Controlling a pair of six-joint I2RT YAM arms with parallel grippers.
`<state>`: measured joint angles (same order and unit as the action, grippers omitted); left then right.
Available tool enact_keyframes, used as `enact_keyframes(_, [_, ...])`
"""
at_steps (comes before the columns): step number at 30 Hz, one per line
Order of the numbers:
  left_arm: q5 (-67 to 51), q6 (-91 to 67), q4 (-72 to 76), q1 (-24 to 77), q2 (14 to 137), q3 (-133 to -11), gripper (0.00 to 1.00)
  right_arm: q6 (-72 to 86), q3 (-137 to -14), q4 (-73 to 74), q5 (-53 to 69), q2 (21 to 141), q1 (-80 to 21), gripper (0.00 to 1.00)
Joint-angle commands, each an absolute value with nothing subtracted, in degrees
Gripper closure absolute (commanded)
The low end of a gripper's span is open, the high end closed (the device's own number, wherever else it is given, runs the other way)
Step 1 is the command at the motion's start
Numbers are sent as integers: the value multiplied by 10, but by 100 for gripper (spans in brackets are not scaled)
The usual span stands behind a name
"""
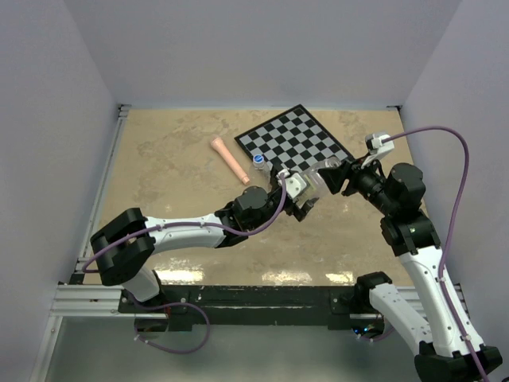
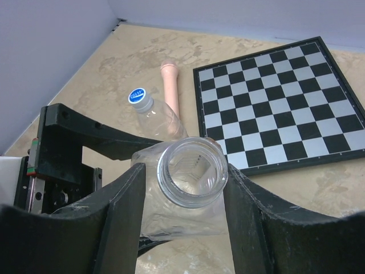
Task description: Screw on the bottle caps
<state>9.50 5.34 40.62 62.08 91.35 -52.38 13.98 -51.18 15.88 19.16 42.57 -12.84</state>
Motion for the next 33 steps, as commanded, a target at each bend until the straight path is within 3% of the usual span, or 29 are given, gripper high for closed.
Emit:
enact_keyframes(1, [105, 34, 376, 625, 924, -566, 4, 143, -523, 141, 209, 410, -131, 100])
enact_keyframes(17, [66, 5, 318, 623, 935, -578, 15, 134, -515, 149, 208, 407, -131, 100])
enact_keyframes(23, [50, -23, 347, 623, 938, -550, 26, 143, -497, 159, 156, 399, -131, 100])
enact_keyframes(26, [41, -39, 361, 623, 929, -533, 26, 158, -504, 178, 74, 390, -131, 79])
enact_keyframes(28, [47, -50, 364, 623, 912, -516, 25, 165, -512, 192, 37, 396, -131, 54])
enact_keyframes(32, [68, -77, 343, 621, 854, -483, 23, 171, -521, 214, 22, 443, -131, 28])
enact_keyframes(33, [73, -83, 331, 619, 828, -475, 22, 181, -523, 218, 14, 456, -131, 26])
